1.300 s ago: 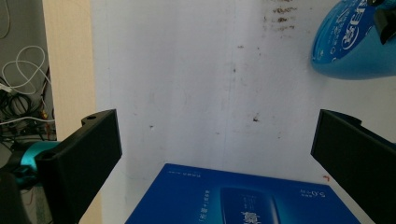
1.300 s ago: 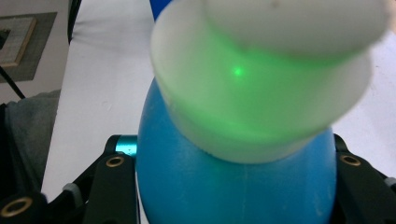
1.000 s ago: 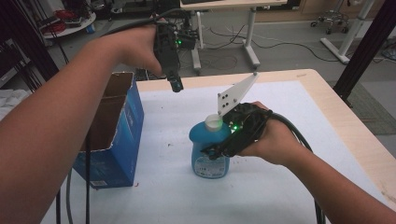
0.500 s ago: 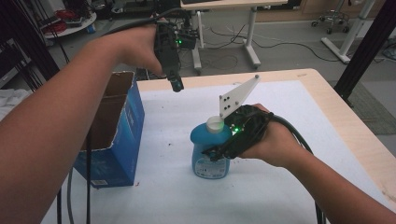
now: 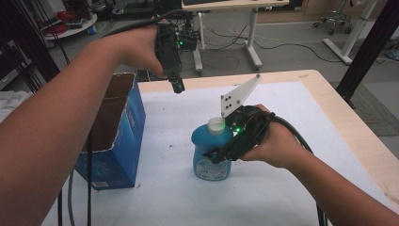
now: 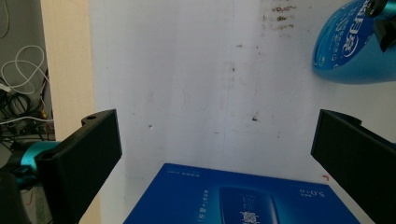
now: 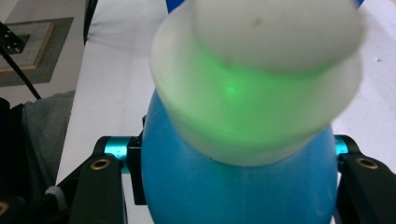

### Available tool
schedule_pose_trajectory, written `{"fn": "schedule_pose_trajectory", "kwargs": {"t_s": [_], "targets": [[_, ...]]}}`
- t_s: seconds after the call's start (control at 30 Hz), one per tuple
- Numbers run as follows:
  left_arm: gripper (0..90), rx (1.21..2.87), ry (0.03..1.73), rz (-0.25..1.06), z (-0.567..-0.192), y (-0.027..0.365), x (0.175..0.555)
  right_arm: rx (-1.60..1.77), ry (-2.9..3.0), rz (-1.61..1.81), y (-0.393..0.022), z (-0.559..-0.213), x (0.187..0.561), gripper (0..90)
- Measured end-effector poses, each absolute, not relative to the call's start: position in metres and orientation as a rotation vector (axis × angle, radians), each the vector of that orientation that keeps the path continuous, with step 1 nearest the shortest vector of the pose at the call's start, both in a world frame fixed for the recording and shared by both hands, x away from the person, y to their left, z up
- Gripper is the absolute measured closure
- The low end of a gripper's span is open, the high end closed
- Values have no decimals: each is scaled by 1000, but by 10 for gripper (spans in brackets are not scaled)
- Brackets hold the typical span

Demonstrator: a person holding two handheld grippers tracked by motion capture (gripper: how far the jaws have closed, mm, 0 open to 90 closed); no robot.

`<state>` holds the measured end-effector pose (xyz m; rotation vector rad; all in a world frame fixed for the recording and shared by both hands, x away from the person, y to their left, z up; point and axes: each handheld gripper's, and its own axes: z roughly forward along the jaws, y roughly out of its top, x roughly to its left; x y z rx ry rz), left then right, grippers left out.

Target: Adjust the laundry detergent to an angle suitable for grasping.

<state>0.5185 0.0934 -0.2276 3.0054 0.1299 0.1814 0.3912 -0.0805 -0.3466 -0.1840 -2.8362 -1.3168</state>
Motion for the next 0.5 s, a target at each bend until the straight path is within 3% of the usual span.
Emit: {"fn": "schedule_pose_trajectory", "kwargs": {"t_s": [0.5], "targets": [[17,3002,130,178,-230,90,519,-214,-2841,-1342,-85,-342,391,266]]}}
